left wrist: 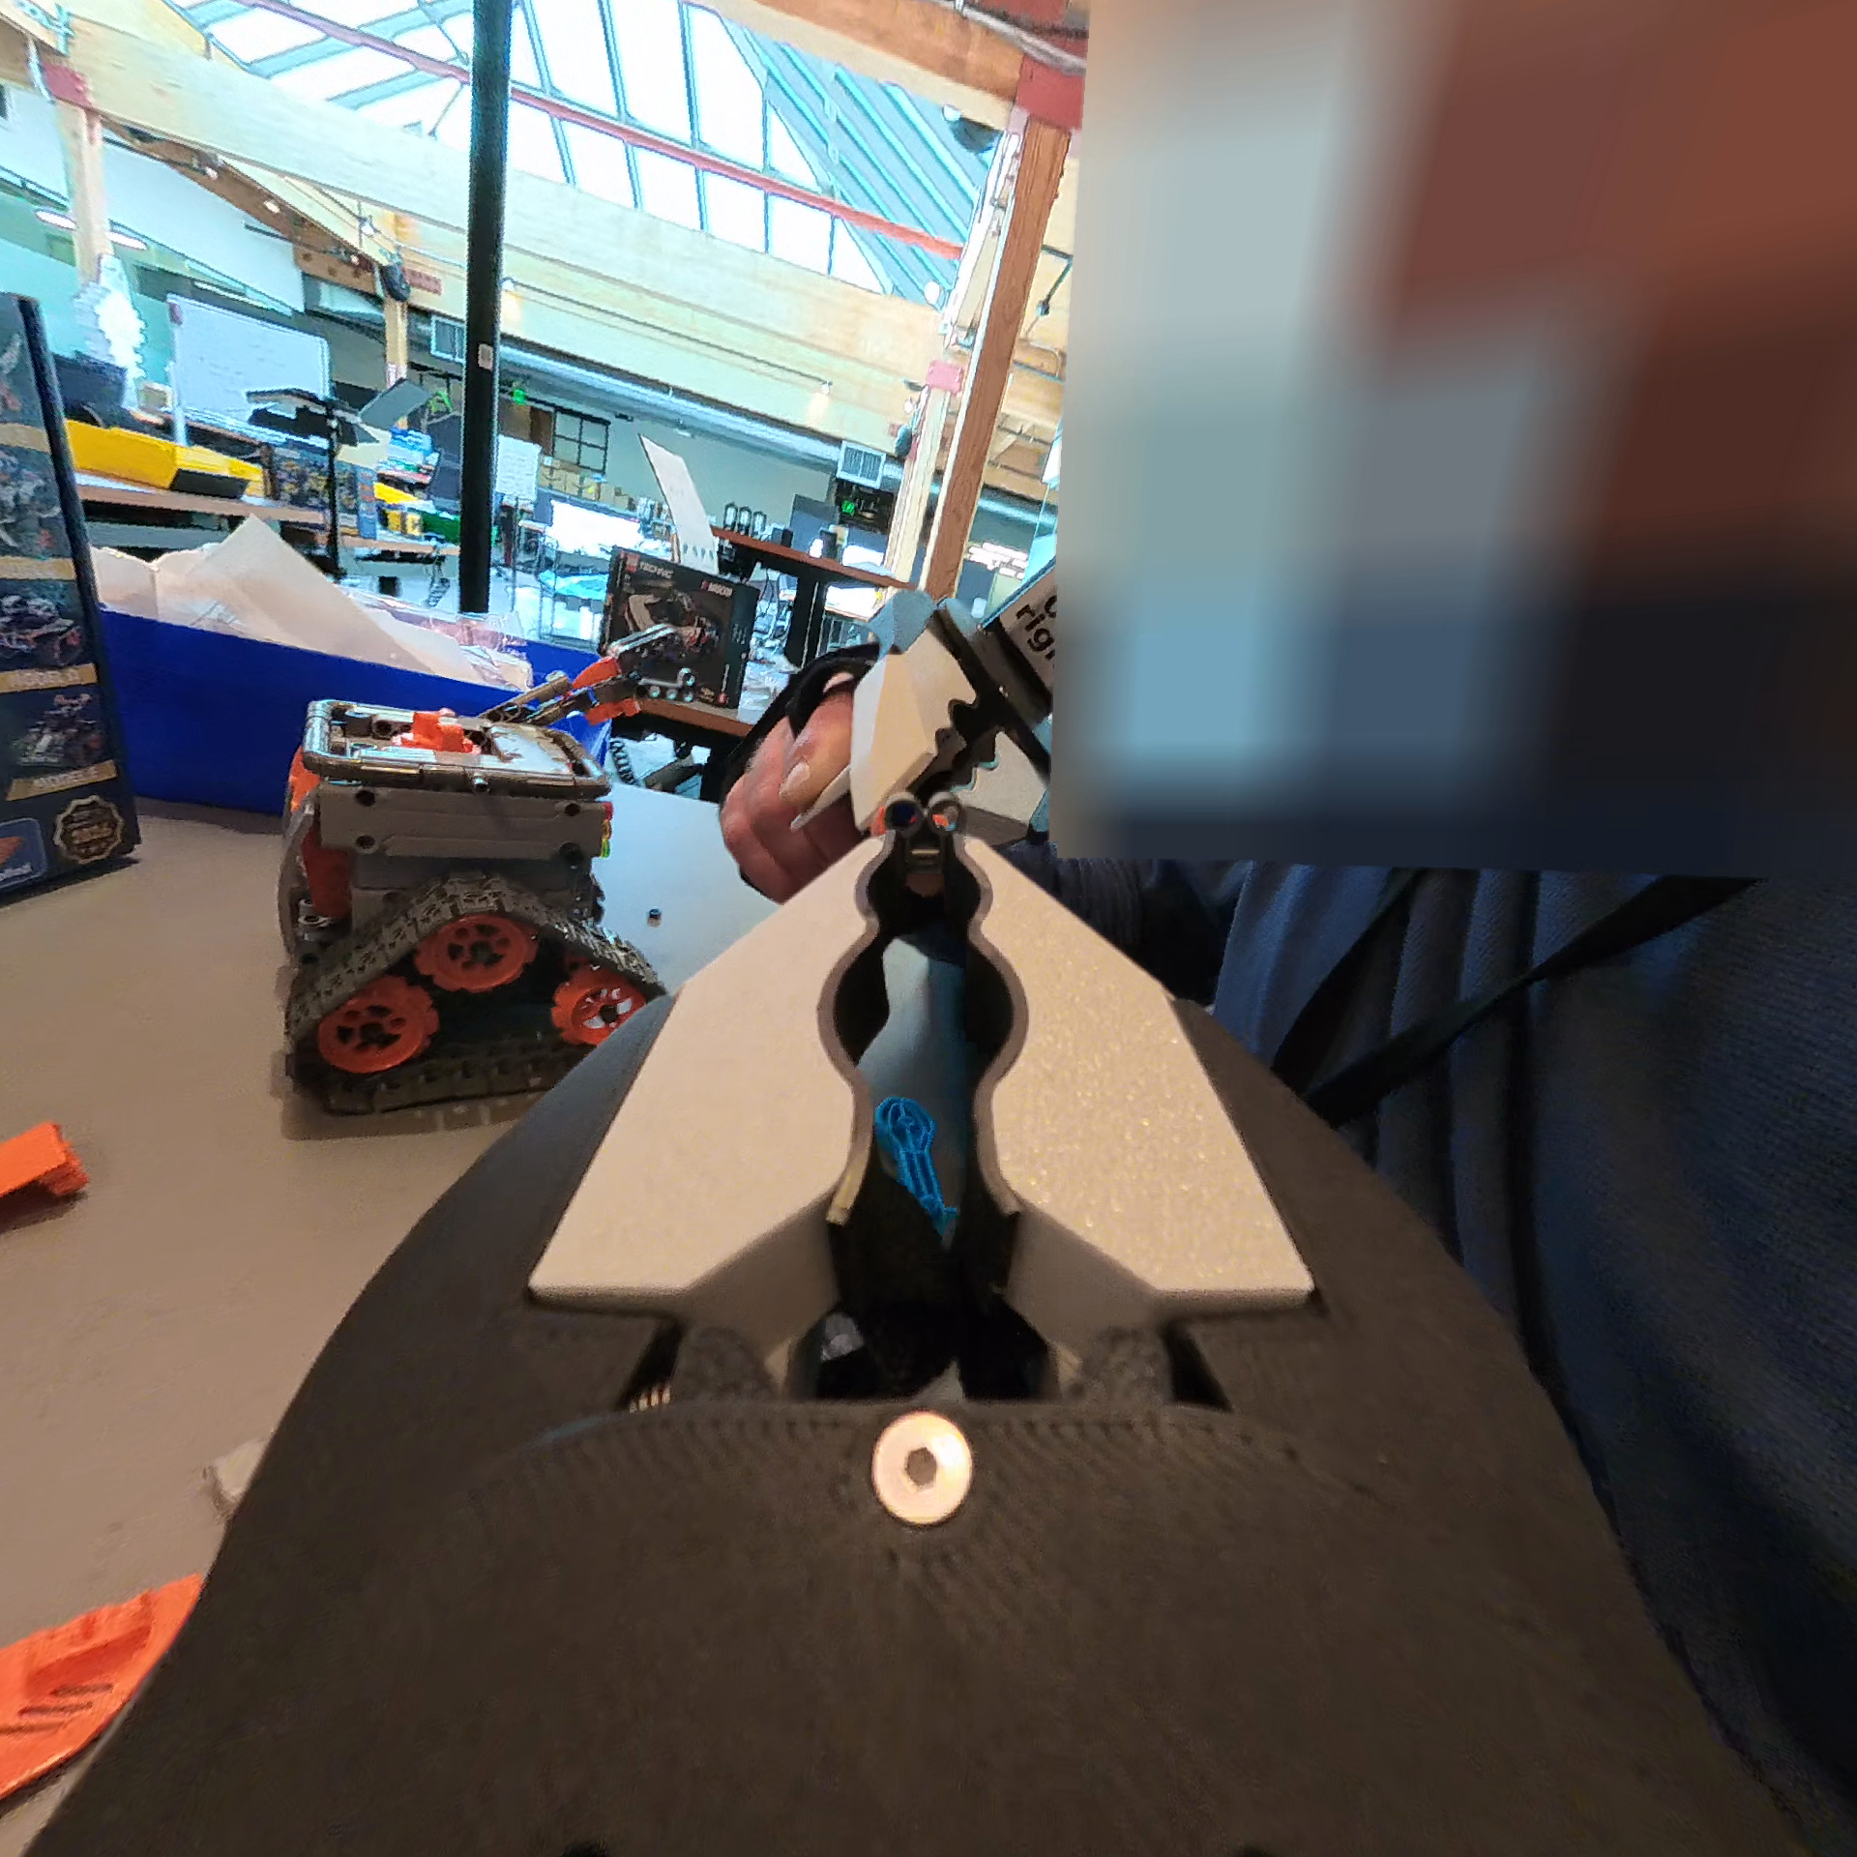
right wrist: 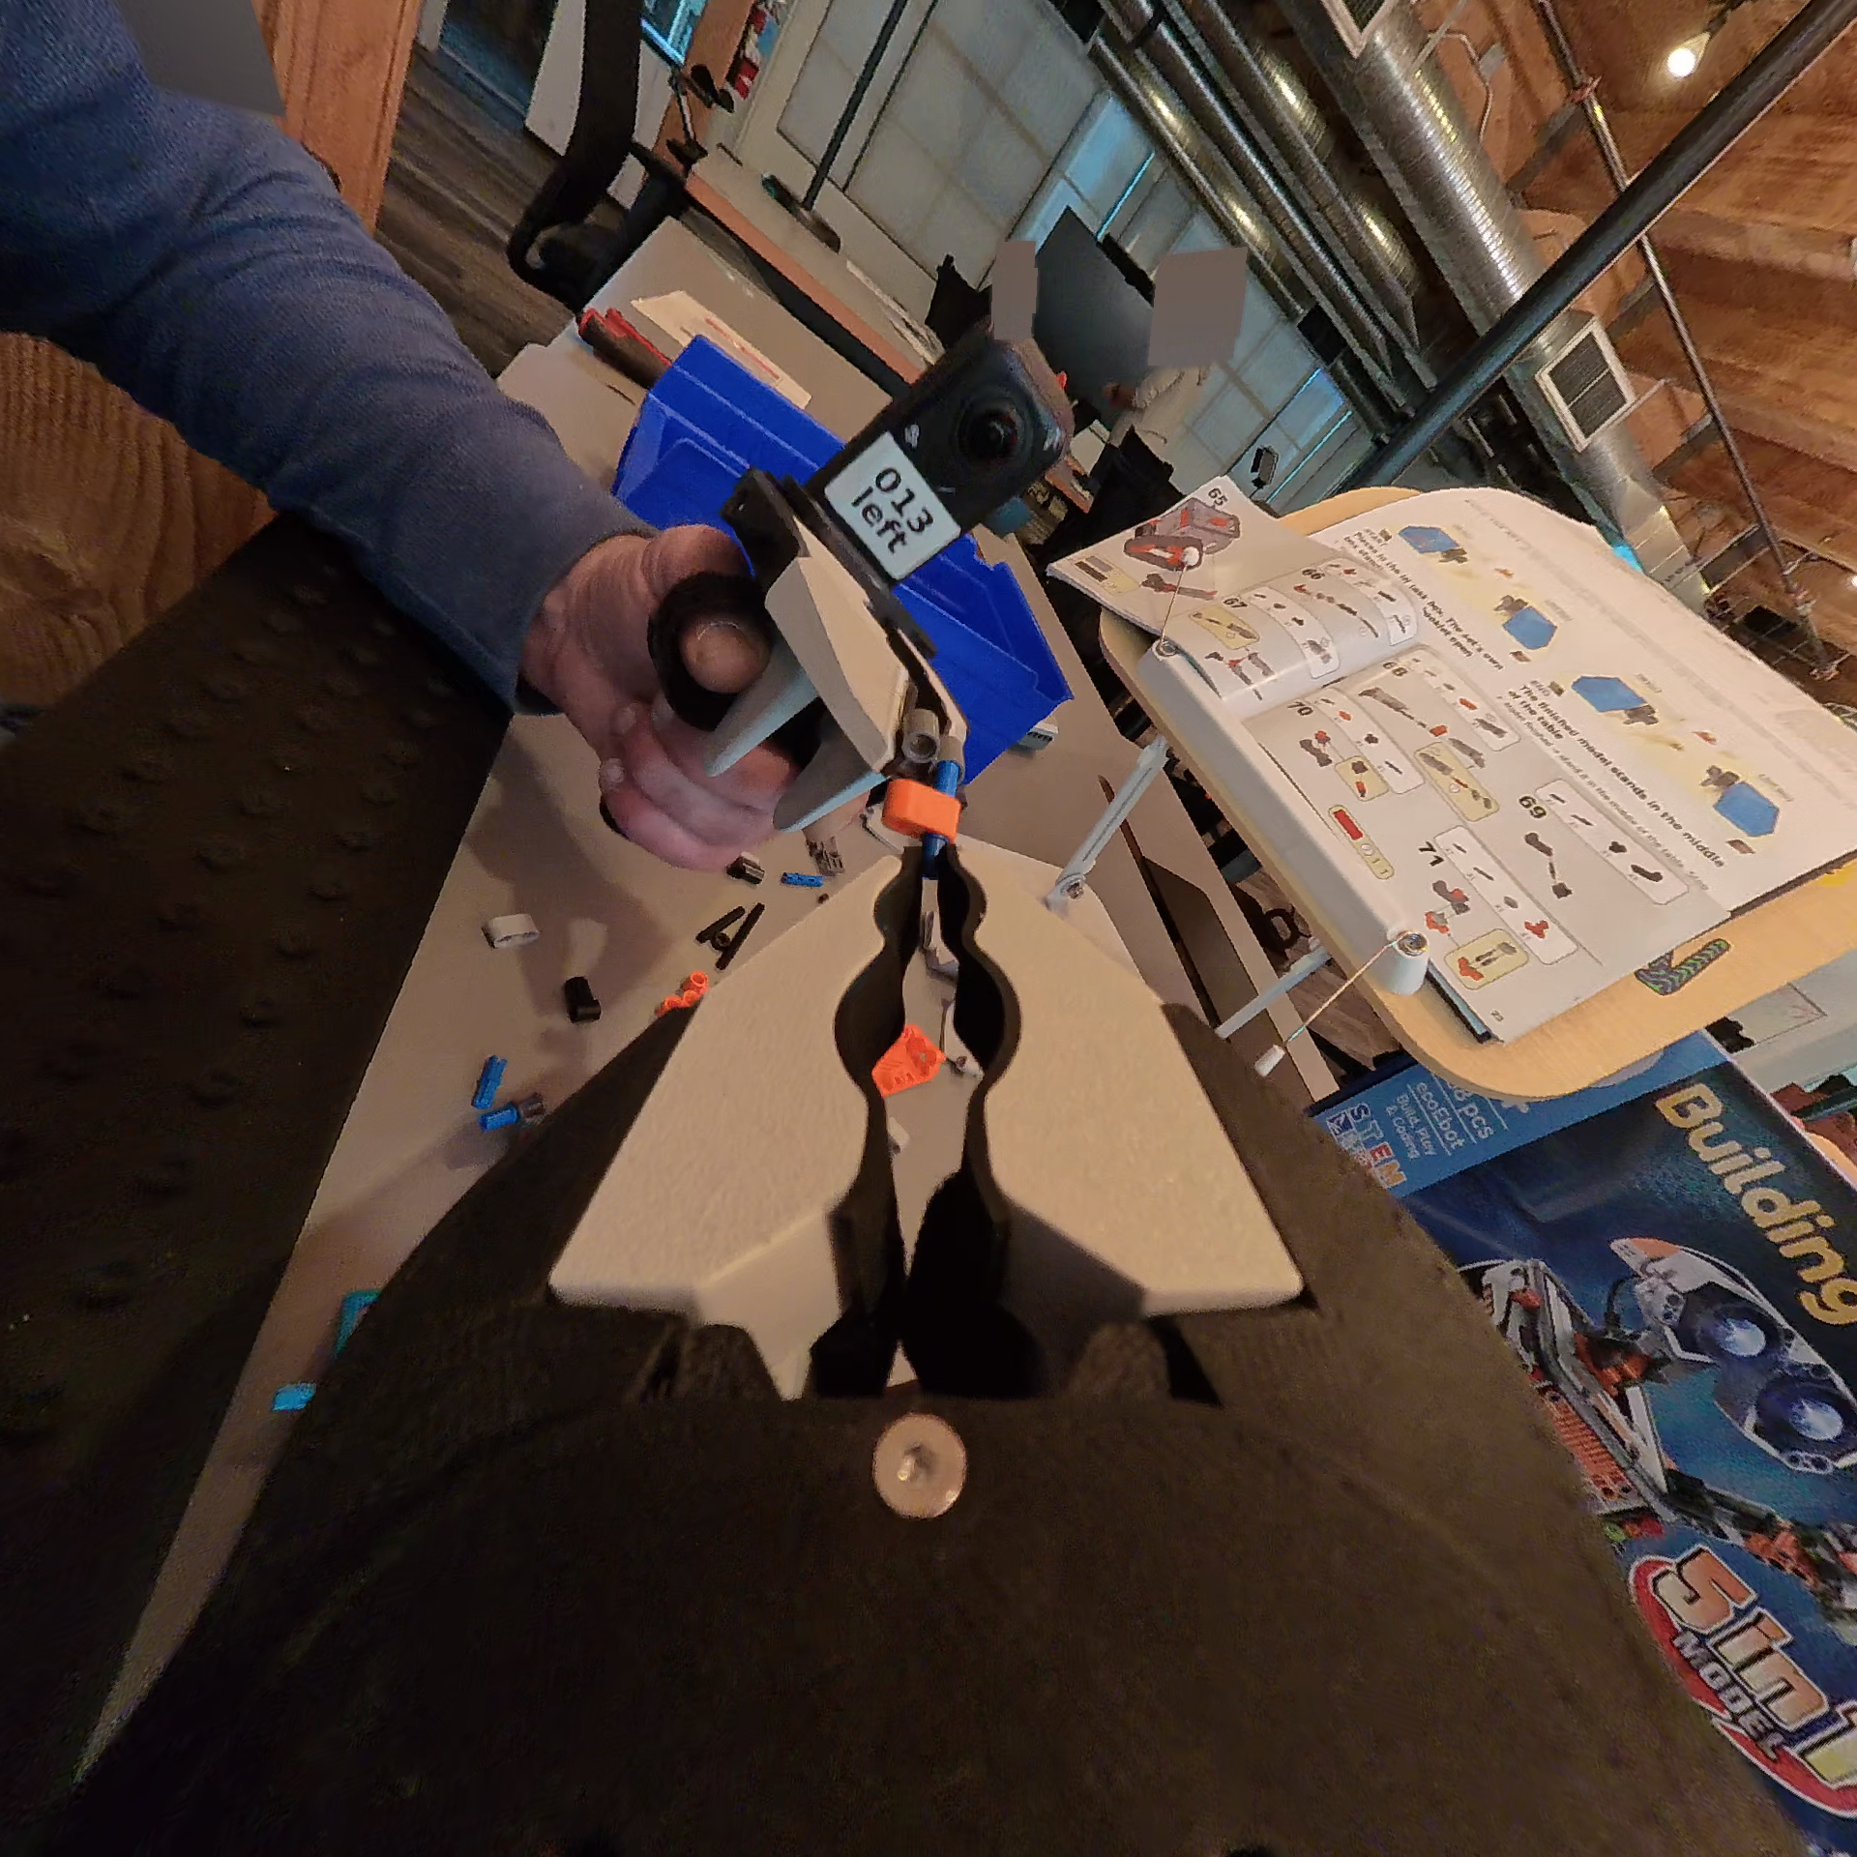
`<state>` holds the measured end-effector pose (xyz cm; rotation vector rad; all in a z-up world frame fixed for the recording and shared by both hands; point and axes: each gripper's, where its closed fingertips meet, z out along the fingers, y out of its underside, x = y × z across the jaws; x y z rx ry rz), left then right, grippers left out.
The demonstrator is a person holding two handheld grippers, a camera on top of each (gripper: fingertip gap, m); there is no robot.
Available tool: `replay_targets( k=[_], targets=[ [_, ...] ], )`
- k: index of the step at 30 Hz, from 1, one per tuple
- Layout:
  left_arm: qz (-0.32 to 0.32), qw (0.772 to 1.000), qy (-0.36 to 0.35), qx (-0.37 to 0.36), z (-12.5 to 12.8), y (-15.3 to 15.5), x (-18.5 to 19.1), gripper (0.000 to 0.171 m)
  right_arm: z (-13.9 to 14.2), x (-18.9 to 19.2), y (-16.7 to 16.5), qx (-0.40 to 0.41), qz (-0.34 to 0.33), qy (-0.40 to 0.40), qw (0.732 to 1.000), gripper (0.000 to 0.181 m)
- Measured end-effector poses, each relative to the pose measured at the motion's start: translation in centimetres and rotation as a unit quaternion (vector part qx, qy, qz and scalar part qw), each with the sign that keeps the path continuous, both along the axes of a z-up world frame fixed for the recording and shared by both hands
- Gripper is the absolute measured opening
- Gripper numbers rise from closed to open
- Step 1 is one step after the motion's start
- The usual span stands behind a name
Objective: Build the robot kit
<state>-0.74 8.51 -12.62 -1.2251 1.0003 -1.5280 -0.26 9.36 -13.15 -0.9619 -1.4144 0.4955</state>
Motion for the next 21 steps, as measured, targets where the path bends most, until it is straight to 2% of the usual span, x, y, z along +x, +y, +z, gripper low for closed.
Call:
replay_targets(
  k=[12,21],
  targets=[
    [0.031,0.993,0.093,0.070,-2.1,0.5,-0.3,0.006,-2.0,-0.2,0.4,-0.015,-0.006,-0.049,0.999,0.000],
    [0.053,0.977,0.168,0.123,-4.1,1.0,-0.5,0.006,-4.0,-0.5,1.0,-0.022,-0.016,-0.095,0.995,0.000]
  ],
)
